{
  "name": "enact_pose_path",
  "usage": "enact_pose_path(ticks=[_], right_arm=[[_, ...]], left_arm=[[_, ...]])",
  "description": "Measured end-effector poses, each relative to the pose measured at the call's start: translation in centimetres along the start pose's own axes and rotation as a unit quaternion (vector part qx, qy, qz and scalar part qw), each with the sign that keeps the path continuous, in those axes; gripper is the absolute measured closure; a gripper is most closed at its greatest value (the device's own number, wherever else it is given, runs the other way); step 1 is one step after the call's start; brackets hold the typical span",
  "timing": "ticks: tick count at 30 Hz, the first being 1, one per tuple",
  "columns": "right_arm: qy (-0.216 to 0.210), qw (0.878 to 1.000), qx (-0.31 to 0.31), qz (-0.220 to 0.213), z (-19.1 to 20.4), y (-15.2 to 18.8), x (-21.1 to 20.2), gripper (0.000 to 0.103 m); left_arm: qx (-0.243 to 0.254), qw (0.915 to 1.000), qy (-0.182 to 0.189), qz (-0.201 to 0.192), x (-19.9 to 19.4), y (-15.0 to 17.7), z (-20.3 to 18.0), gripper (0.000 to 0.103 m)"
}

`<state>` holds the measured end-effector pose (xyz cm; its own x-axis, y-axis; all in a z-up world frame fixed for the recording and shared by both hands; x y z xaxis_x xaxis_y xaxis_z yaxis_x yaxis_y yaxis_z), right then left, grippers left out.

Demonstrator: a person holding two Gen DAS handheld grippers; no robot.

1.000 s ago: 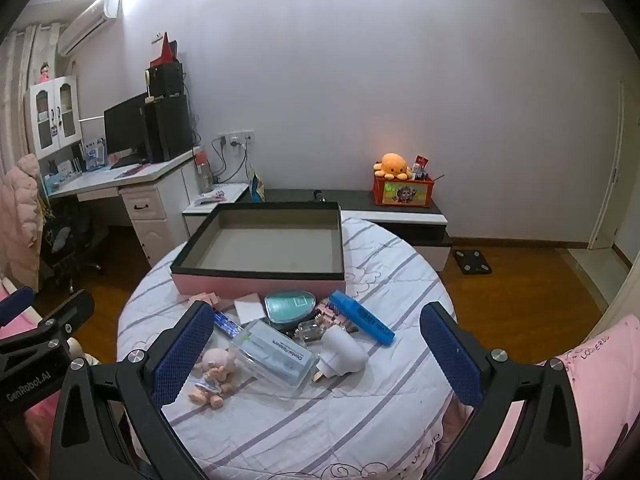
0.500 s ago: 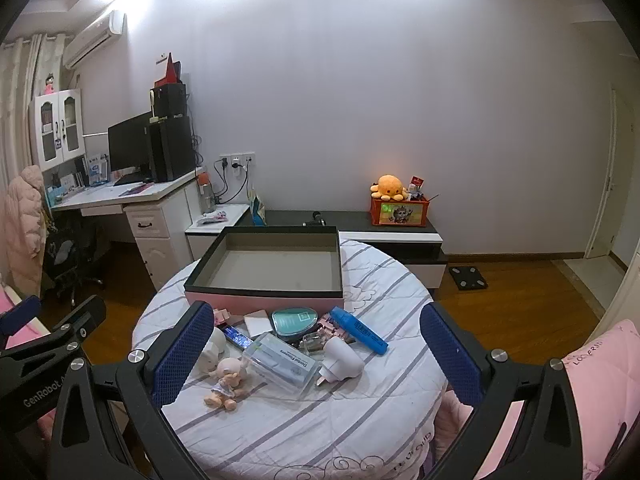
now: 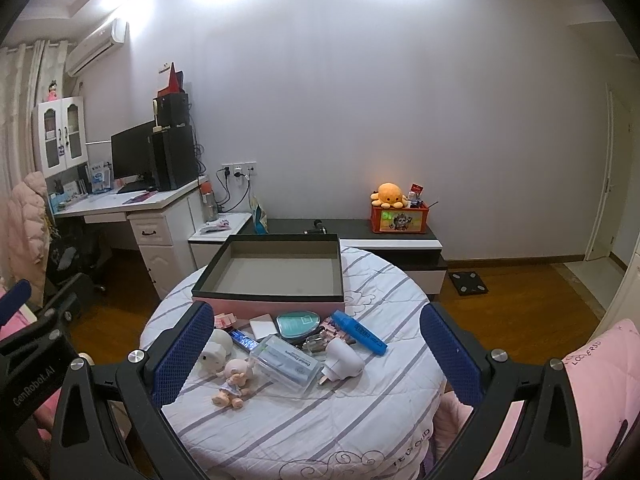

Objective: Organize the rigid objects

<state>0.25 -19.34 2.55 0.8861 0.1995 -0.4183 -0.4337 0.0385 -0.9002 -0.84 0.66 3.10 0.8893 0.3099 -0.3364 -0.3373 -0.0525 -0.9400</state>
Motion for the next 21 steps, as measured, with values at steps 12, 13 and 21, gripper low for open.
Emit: enact_pose_path(ticks=[12, 13, 21], right_arm=[[-0.006, 1.000, -0.003, 0.003, 0.7, 0.0, -0.2, 0.000], [-0.007, 1.000, -0.003, 0.004, 0.7, 0.0, -0.2, 0.000], [-0.007, 1.000, -0.005, 0.012, 0.6, 0.2, 0.5, 0.000]], left_arm=[[0.007, 0.9993, -0.026, 0.025, 0.7, 0.3, 0.7, 0.000], [0.008, 0.9993, -0.026, 0.026, 0.8, 0.5, 0.7, 0.000], [0.007, 0.9986, -0.022, 0.047, 1.7, 1.2, 0.6, 0.000]])
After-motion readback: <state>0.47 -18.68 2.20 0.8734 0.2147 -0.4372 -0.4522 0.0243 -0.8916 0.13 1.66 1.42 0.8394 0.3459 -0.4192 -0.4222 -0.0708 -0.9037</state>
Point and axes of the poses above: each gripper's, at about its wrist camera, not at the fingertips, and x roughly the way its jaws point, z to its left, y to its underside, the point moved 8 cm from there along x, roughly the way its jaws point, and after that the axes turned 13 degrees about -y, right-handed, at the moved point
